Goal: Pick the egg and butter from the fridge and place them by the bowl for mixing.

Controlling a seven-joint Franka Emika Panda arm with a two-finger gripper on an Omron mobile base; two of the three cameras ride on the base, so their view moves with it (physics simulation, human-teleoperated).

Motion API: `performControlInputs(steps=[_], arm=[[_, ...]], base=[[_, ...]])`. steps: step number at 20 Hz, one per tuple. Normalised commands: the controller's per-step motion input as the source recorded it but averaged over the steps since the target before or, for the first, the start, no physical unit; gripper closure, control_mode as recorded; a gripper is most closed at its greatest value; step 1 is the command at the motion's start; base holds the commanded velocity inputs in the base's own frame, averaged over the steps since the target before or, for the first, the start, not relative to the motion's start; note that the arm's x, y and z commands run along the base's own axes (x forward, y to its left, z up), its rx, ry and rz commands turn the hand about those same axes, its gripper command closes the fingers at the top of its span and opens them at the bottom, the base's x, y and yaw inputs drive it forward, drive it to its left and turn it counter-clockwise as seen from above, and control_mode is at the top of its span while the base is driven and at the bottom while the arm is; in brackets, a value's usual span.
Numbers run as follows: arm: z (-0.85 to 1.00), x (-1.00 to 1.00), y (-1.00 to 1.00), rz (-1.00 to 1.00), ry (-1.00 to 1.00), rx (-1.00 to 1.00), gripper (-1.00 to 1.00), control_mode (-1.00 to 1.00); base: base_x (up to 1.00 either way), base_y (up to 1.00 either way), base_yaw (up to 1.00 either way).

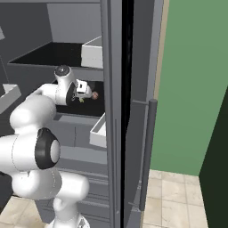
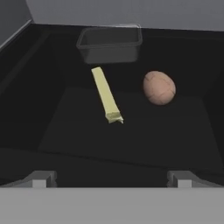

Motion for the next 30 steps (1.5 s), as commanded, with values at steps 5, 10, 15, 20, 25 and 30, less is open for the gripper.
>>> performControlInputs(steps=[5, 10, 15, 20, 25, 30], arm=[[-0.08, 0.18, 0.02, 0.00, 0.00, 0.00, -1.00, -1.00], [-0.18, 0.06, 0.09, 0.00, 0.00, 0.00, -1.00, -1.00], [-0.21, 0.03, 0.13, 0.00, 0.00, 0.00, -1.00, -1.00], [-0.12, 0.09, 0.07, 0.00, 0.00, 0.00, -1.00, -1.00], [0.00, 0.12, 0.00, 0.00, 0.00, 0.00, -1.00, -1.00], [0.00, 0.14, 0.00, 0.00, 0.00, 0.00, -1.00, -1.00]], base=[[0.00, 0.00, 0.00], [0.00, 0.00, 0.00], [0.00, 0.00, 0.00], [0.00, 0.00, 0.00], [0.00, 0.00, 0.00], [0.00, 0.00, 0.00]])
